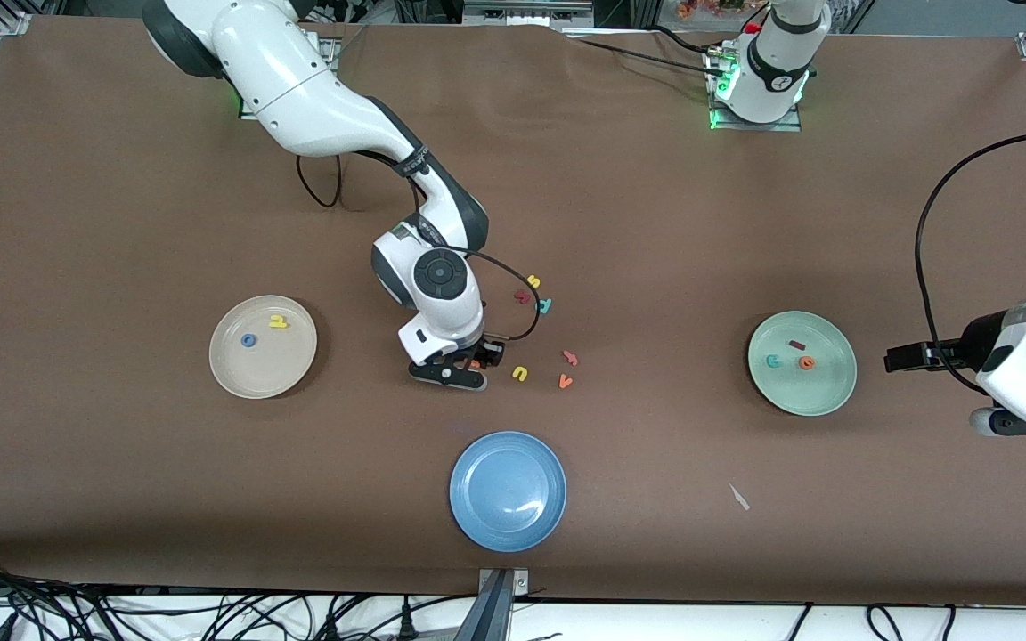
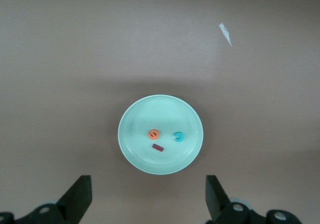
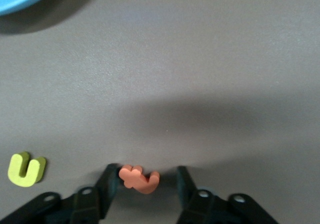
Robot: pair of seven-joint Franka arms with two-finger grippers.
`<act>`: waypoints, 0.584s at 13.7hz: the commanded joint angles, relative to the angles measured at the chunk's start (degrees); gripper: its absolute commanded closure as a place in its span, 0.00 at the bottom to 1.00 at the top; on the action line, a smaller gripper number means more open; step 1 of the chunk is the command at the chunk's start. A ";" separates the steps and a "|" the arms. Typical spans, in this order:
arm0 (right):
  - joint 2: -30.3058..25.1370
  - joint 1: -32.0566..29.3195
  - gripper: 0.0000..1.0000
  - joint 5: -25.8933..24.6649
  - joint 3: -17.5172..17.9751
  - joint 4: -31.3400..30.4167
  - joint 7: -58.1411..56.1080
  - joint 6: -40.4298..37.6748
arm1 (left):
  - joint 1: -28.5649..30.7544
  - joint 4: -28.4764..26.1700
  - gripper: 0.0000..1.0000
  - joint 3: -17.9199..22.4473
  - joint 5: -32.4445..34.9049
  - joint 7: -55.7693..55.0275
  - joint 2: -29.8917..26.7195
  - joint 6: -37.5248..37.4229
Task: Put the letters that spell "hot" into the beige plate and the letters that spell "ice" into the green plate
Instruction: 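Grasp the orange letter t with the right gripper while the left gripper retracts, then carry the orange t to the beige plate and open the right gripper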
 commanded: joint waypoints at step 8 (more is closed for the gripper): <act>-3.07 -1.65 0.72 -0.83 -0.66 -1.18 -2.28 -2.97 | 0.26 -1.36 0.00 0.08 0.68 0.38 -1.18 -0.45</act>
